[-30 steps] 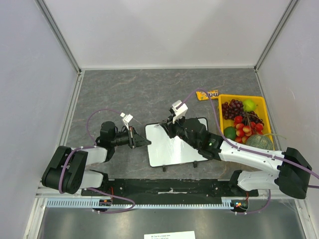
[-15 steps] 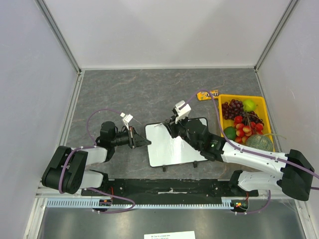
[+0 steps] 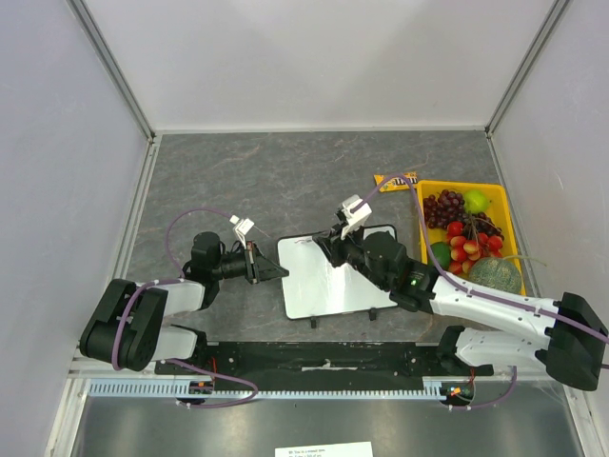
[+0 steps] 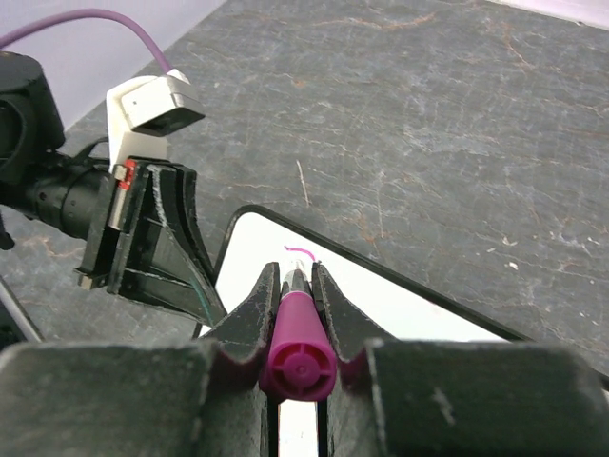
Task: Write a sentence on the whiteboard
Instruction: Write on the whiteboard with the whiteboard.
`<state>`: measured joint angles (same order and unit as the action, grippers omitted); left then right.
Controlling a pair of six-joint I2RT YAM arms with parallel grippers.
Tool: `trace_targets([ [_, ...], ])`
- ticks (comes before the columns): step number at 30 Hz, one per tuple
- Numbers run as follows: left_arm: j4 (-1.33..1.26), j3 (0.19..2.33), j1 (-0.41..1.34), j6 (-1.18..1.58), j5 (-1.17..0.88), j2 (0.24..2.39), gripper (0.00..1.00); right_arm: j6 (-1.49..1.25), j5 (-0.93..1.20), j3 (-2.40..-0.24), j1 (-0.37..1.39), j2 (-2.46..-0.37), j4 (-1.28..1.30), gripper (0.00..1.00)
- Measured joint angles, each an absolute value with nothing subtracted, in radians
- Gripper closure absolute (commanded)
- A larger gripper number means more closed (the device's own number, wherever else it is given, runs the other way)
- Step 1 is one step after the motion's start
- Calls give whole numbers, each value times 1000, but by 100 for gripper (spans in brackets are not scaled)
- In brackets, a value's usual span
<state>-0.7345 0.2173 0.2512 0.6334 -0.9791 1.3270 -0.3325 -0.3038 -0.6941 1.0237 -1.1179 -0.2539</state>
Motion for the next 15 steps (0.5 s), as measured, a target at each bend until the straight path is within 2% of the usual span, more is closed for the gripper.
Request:
trace_targets([
  [15,-735,218,252,629,-979,1327,98,-358,-270,-694,1024,-1184,-326,100],
])
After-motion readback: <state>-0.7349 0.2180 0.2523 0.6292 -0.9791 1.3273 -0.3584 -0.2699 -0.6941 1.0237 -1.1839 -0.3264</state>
